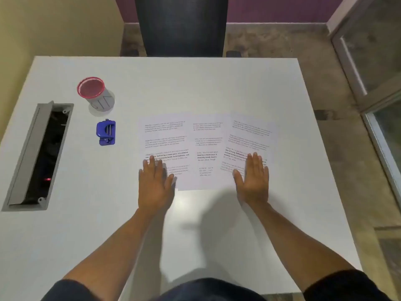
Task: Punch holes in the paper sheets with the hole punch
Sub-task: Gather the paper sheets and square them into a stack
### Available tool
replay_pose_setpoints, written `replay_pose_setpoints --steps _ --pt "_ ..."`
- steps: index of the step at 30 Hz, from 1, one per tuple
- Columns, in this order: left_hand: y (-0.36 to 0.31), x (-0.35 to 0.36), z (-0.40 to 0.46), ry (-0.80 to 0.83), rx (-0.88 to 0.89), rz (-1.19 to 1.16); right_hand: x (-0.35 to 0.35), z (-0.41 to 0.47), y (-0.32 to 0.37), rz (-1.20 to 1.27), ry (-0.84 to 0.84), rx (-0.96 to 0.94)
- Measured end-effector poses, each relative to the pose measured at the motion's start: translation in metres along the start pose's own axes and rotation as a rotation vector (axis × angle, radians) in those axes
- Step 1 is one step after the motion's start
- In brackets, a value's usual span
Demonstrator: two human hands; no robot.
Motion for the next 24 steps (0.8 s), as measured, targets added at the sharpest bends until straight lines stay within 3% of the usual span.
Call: replay_pose_setpoints --steps 4,8,16,24 --pt "0.021 0.000 0.001 -0.052 -0.289 -0.079 0.016 -0.003 -0.030 -0.038 0.159 0.236" --pt "0.036 0.007 0.005 -0.039 -0.499 -0.136 0.033 -0.006 -0.037 -0.092 0.342 0.314" --pt "0.036 0.015 0.011 -0.068 -0.483 -0.102 0.041 -0.010 -0.023 -0.146 0.406 0.204" --pt "0.041 0.008 0.017 -0.125 -0.529 -0.231 0.044 -0.007 -0.003 -0.153 0.410 0.098"
Point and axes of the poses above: each hand's wrist, its own z-axis towards the middle knuckle, its own x-axis out of the palm, y = z × x, the point moved 7 cm from there along z, towards the middle knuckle, and after that the axes turned 14 degrees about -z, right-handed, at the moved point
